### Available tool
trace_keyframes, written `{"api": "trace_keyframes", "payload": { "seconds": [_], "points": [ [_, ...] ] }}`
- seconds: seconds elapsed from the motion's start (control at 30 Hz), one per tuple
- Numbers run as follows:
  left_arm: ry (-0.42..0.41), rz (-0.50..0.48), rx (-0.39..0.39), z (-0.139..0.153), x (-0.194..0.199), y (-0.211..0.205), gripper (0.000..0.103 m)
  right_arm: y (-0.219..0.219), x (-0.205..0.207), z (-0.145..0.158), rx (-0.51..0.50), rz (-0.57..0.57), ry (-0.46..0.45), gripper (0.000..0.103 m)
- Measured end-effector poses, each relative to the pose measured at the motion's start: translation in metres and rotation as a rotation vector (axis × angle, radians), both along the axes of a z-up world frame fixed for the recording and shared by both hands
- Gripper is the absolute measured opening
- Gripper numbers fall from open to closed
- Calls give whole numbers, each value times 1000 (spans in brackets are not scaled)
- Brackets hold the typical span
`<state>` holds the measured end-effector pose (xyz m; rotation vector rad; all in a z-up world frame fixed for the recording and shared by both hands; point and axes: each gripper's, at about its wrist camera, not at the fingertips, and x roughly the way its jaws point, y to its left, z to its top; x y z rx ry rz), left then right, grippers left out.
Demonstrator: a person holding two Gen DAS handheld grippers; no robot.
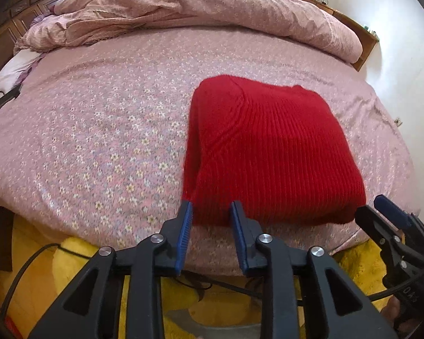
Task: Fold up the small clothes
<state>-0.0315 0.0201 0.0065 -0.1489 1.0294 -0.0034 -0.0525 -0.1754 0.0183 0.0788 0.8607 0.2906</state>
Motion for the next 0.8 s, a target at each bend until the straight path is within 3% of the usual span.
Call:
{"api": "trace_keyframes", "payload": {
  "seconds": [0.27,0.8],
  "points": [
    [58,-39,1,-21,-8,-18,21,-7,-11,-16,-5,-35,33,69],
    [62,-38,21,-26,-7,-21,21,-12,-9,-27,7,-58,71,69]
  ]
}}
